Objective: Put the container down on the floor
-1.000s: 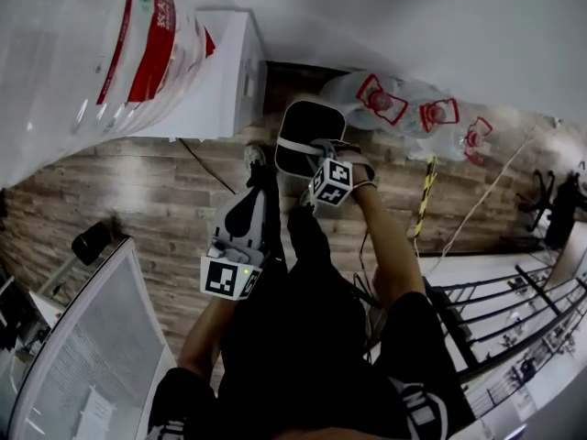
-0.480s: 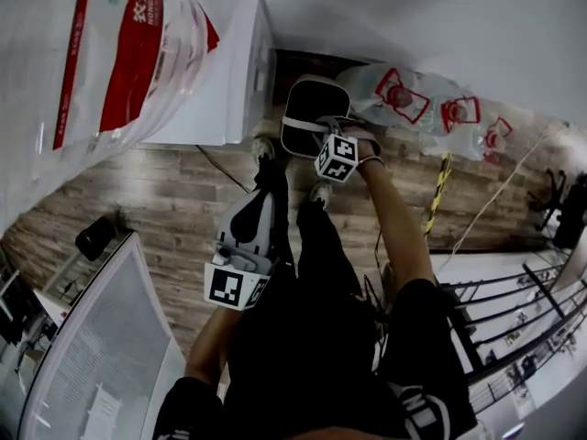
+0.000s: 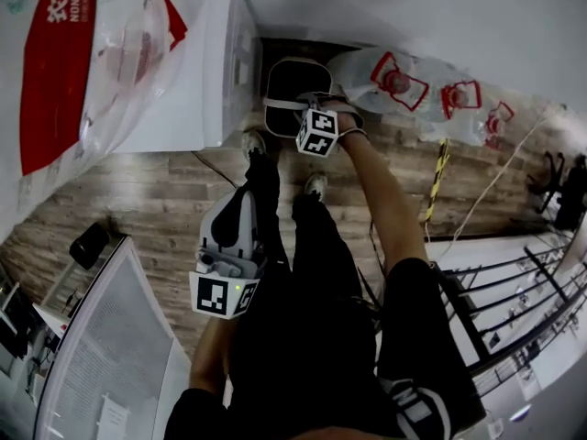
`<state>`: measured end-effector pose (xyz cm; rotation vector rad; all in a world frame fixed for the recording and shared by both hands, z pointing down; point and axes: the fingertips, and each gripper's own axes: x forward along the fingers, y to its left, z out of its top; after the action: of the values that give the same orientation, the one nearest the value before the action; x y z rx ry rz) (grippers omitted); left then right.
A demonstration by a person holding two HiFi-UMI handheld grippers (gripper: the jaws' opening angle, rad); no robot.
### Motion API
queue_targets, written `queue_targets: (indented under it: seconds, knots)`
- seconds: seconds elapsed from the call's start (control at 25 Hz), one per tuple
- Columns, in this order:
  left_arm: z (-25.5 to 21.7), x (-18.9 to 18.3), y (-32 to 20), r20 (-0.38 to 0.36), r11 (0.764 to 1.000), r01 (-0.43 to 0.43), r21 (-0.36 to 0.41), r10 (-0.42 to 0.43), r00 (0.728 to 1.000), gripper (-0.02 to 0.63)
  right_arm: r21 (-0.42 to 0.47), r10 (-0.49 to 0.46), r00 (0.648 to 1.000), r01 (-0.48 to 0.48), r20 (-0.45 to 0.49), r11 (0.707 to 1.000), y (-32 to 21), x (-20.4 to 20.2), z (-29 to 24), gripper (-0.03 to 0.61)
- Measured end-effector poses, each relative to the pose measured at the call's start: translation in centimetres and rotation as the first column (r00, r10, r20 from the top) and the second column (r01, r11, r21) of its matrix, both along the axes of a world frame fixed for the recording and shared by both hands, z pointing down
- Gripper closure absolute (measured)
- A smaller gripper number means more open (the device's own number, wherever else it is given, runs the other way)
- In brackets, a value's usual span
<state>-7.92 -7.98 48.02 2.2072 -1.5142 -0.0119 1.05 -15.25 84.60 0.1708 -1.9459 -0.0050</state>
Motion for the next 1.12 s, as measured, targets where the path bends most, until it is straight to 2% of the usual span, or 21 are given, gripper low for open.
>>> queue_targets:
  seconds: [0.2,0.64,1.12]
  knots:
    - [2.3,0.5,0.7,-0.001,1.000,0.002,-0.024,-0.002,1.000,0.583,-0.005,-0.003,1.000,0.003,0.015,1.000,-0.5,-1.0,2.5,0.471]
    - [5.4,1.1,-0.7,0.030,1.000,0.019,-0.003,-0.019,0.999,0.583,-0.011,0.018,1.000,-0.018,0.021,1.000,-2.1,-1.3,7.3,0.471]
    - [8.2,1.7,-1.2,0.010,1.000,0.014,0.004,-0.014,1.000,0.583,-0.008,0.018,1.000,-0.018,0.023,1.000,-3.4,-2.0,11.1,0.471]
